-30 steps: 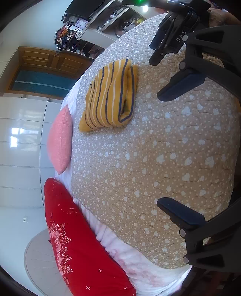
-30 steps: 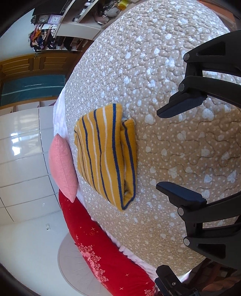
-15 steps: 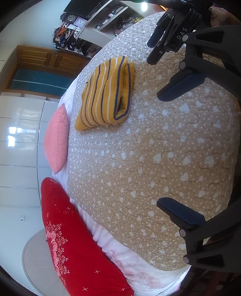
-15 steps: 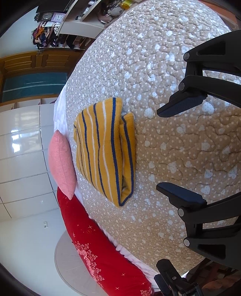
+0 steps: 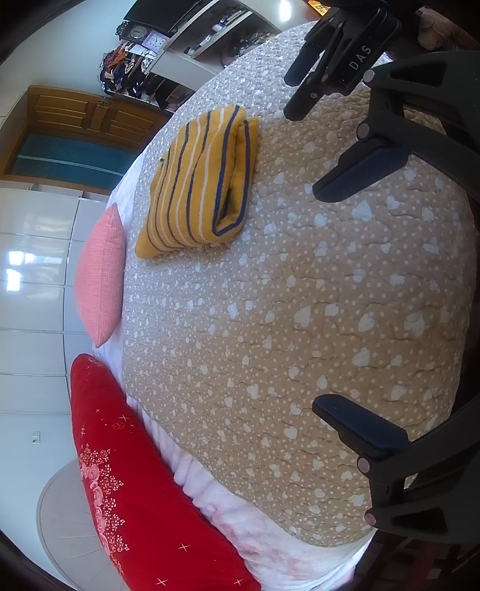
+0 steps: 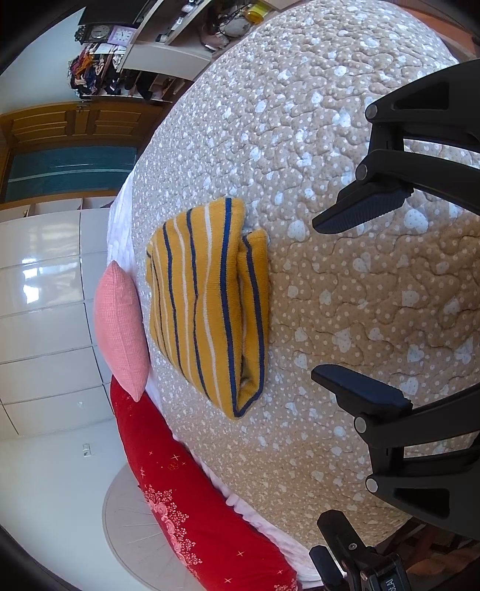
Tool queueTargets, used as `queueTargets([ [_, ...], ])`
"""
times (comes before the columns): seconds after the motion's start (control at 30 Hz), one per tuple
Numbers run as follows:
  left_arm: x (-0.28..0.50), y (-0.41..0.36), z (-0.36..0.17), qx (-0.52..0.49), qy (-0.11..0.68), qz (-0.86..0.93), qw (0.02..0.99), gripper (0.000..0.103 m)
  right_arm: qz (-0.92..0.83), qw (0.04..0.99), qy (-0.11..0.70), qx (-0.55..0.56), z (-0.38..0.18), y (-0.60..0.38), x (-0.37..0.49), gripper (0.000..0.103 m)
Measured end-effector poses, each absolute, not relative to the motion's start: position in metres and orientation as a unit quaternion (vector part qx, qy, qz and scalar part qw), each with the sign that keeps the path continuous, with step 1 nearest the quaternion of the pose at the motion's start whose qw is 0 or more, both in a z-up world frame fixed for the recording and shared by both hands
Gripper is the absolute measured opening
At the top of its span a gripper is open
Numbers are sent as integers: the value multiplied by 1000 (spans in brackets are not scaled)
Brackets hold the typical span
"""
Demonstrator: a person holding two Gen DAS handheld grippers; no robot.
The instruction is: Fold small clothes
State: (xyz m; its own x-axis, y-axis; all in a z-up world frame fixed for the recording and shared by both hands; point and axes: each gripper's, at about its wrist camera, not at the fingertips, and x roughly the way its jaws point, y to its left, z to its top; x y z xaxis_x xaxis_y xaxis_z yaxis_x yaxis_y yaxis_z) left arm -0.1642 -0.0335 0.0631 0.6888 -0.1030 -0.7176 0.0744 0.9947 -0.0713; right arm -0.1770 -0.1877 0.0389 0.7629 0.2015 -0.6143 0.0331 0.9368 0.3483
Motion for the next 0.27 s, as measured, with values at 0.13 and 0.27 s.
queueTargets([
  [0.13, -163, -33, 60, -22, 394, -54, 917, 103, 45, 925, 339, 164, 42, -187, -175, 78],
  [0.27, -160, -32, 56, -25, 399, -51, 915, 103, 46, 924, 344, 162, 40, -187, -172, 79],
])
